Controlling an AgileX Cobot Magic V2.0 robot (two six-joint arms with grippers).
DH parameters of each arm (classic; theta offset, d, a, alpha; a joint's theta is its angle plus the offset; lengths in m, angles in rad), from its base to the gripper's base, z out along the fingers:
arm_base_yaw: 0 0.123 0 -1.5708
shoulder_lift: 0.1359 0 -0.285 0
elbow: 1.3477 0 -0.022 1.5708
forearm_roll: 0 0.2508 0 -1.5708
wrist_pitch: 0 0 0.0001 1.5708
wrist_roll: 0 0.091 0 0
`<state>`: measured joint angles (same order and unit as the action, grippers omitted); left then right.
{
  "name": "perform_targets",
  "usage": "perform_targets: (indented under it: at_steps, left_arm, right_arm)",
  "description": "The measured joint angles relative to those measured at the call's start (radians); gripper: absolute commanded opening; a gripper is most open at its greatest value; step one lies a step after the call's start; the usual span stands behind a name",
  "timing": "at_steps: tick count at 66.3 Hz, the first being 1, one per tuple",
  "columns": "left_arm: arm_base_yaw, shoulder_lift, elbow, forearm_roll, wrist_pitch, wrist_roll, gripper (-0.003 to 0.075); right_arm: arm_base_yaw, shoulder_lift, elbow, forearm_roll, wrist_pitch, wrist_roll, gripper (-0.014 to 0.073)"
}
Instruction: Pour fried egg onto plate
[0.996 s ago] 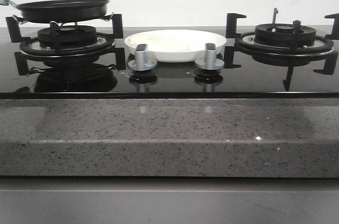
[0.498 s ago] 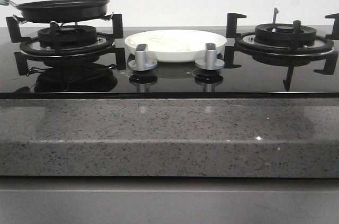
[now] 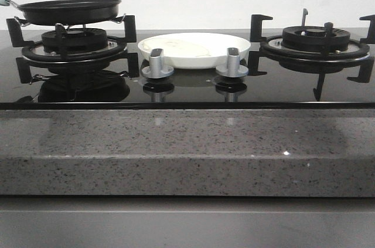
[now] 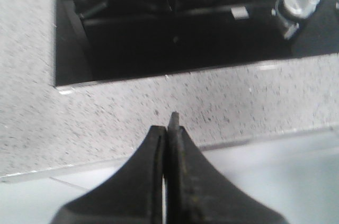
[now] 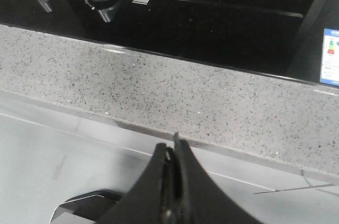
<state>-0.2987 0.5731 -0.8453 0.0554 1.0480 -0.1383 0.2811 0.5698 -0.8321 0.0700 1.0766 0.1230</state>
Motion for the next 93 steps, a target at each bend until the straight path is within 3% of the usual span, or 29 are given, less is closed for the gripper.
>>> perform_targets:
  at_steps: [6, 27, 48, 77, 93]
  left_arm:
    - [0.050, -0.080, 0.069, 0.000, -0.100, 0.000, -0.0020]
    - [0.202, -0.444, 0.585, -0.055, -0.732, 0.000, -0.0020]
    - [0.248, -0.577, 0.850, -0.082, -1.048, 0.000, -0.0020]
    - [0.248, -0.577, 0.852, -0.055, -1.095, 0.007, -0.0020]
    - [0.248, -0.577, 0.852, -0.138, -1.095, 0.154, -0.0020]
  right_arm:
    - [0.000, 0.000, 0.000, -0.001, 0.000, 0.000, -0.0068]
    - [0.000, 0.000, 0.000, -0.001, 0.002, 0.000, -0.0069]
    - [0.000, 0.000, 0.000, -0.001, 0.002, 0.000, -0.0069]
    - [0.000, 0.000, 0.000, -0.001, 0.009, 0.000, -0.0069]
    - [0.000, 0.000, 0.000, -0.001, 0.009, 0.000, -0.0069]
